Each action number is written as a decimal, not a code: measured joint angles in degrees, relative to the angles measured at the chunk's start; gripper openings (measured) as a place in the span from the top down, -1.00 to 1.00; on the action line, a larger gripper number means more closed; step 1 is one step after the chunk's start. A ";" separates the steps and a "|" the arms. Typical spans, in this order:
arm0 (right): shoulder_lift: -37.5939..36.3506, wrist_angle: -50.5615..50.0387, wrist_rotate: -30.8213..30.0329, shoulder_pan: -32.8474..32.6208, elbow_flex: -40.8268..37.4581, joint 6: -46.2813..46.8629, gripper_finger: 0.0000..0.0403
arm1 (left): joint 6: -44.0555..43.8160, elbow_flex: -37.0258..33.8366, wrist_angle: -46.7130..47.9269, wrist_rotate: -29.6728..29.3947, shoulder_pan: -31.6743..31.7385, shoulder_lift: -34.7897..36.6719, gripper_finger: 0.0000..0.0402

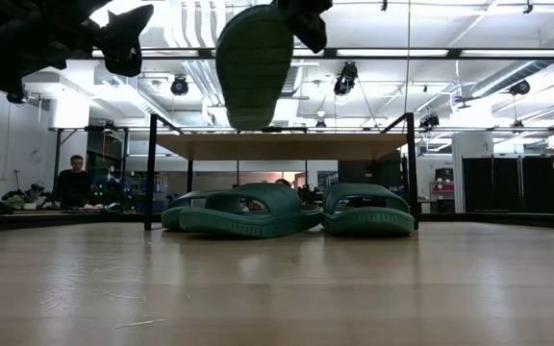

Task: Pick and place slides into the shelf
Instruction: Put the blue slipper on the shelf

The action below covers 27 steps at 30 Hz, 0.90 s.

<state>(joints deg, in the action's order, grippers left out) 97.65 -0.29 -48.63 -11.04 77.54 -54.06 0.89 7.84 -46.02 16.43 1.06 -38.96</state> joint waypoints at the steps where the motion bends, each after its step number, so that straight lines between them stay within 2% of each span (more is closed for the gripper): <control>1: -0.02 2.45 0.05 0.17 -1.03 -0.95 0.95 | 0.00 0.00 0.06 0.00 -0.02 0.12 -0.05; 7: -0.11 19.02 0.80 1.03 -8.24 -8.46 0.95 | -0.26 0.00 0.57 0.00 -0.02 2.42 -0.05; 12: -0.11 30.02 1.06 1.47 -12.89 -12.59 0.95 | -0.24 -0.67 6.12 -1.39 -0.01 6.64 -0.05; 15: -0.11 32.82 1.09 1.54 -14.48 -13.08 0.95 | -0.24 -0.72 11.61 -3.33 -0.02 9.96 -0.05; 24: 0.24 34.72 1.43 1.61 -14.57 -12.35 0.95 | -0.94 -0.73 33.59 -3.14 -0.04 25.40 -0.05; 27: 0.75 36.45 4.41 1.77 -13.58 -12.32 0.95 | -0.66 -0.76 37.69 -3.00 -0.04 30.16 -0.05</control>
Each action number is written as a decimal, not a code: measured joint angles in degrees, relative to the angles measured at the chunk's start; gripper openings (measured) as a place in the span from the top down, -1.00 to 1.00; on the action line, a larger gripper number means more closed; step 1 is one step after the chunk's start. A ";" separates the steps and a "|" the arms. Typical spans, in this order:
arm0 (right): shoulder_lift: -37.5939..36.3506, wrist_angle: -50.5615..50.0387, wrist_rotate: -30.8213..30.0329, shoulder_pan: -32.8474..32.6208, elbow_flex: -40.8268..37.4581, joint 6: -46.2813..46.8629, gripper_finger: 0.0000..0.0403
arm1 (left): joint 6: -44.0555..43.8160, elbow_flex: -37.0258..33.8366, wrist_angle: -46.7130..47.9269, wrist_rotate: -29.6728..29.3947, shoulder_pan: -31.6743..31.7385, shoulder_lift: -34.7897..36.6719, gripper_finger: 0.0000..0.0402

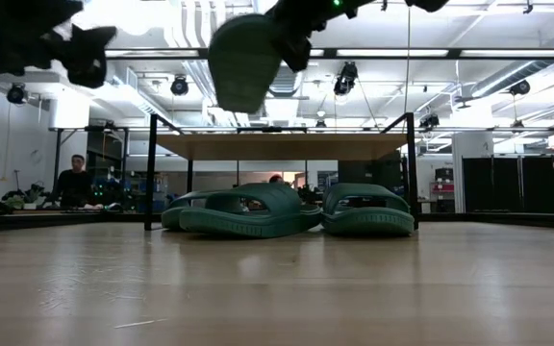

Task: Pick and place slides into the shelf
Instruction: Put the blue slipper on the shelf

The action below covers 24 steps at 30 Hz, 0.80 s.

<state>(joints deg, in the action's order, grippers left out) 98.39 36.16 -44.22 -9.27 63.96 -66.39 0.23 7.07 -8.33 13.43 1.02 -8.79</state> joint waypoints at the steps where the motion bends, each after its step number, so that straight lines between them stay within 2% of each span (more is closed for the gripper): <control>1: 0.29 0.25 1.12 0.19 0.43 0.16 0.95 | 0.09 -0.17 -0.04 0.02 0.00 1.39 -0.05; 7: 3.01 3.59 2.78 2.18 3.15 0.95 0.95 | 0.13 -1.09 2.41 0.07 0.00 7.59 -0.05; 11: 6.42 6.50 2.39 3.83 6.15 -0.83 0.95 | 0.12 -1.16 3.05 0.04 0.00 6.65 -0.05; 24: 15.63 6.15 -1.05 5.69 15.48 -3.19 0.95 | 0.13 -1.18 3.54 0.03 0.00 7.13 -0.05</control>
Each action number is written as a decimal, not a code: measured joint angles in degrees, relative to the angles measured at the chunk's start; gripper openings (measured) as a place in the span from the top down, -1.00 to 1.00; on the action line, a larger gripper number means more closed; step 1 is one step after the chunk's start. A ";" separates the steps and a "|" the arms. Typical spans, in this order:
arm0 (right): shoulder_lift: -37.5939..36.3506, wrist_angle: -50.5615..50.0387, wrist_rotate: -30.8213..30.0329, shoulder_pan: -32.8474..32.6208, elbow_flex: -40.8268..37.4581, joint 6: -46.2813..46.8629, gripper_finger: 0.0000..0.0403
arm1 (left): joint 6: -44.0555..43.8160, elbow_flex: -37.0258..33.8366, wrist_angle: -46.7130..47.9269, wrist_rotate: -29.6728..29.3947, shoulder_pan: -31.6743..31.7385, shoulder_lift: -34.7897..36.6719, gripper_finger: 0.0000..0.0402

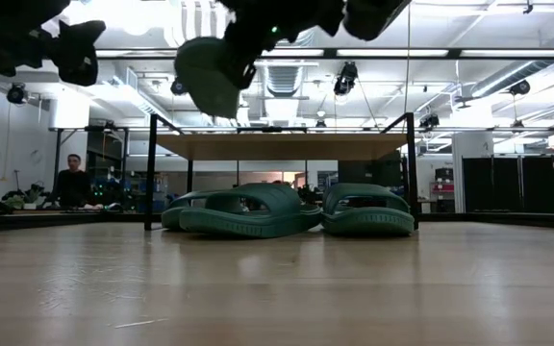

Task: Pick and place slides into the shelf
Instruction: Put the blue slipper on the shelf

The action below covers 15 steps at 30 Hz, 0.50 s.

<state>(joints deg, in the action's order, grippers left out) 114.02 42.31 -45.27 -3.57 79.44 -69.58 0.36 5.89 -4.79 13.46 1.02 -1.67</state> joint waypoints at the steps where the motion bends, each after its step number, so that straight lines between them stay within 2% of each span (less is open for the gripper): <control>1: 0.75 -0.06 0.01 0.00 0.48 -0.29 0.95 | 0.00 0.00 -0.09 0.02 0.00 -0.04 -0.05; 6: 4.35 0.36 -3.87 0.17 3.59 -6.42 0.95 | 0.00 0.00 -0.14 0.02 0.00 -0.51 -0.05; 15: 1.59 0.68 -5.72 0.48 2.51 -6.98 0.95 | 0.00 0.00 0.52 0.02 0.00 -0.27 -0.05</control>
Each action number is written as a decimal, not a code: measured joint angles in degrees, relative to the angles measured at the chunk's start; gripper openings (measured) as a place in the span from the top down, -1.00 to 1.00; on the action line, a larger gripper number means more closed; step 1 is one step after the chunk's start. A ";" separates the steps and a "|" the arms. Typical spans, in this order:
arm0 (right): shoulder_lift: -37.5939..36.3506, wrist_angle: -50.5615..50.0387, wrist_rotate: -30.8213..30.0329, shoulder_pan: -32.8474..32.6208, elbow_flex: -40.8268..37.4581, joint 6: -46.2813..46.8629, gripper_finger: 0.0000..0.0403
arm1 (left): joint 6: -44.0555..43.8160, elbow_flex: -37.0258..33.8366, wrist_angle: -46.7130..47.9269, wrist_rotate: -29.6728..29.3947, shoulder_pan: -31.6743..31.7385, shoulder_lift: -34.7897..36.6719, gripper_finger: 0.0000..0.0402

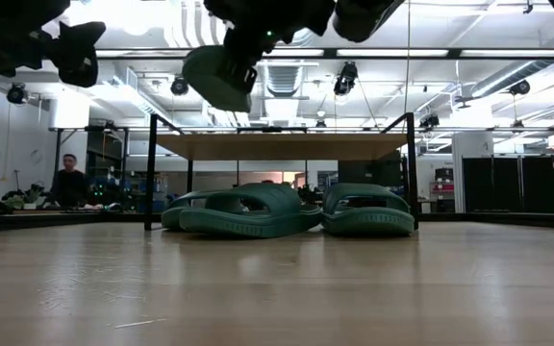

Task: Pick and place slides into the shelf
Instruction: Put the blue slipper on the shelf

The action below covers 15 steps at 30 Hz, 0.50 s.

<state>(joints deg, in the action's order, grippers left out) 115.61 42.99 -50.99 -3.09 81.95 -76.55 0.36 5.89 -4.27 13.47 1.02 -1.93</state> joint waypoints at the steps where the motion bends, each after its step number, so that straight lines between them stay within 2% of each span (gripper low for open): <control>1: -0.07 -0.02 0.24 -0.03 -0.26 0.00 0.95 | 0.00 0.00 0.20 -0.01 0.00 0.00 -0.05; 15: -0.12 0.08 0.95 0.02 -3.02 1.09 0.95 | 0.00 0.00 0.28 0.00 0.00 0.22 -0.05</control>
<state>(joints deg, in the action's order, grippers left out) 115.49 43.07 -50.05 -3.07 78.93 -75.46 0.36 5.89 -3.99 13.47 1.02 -1.72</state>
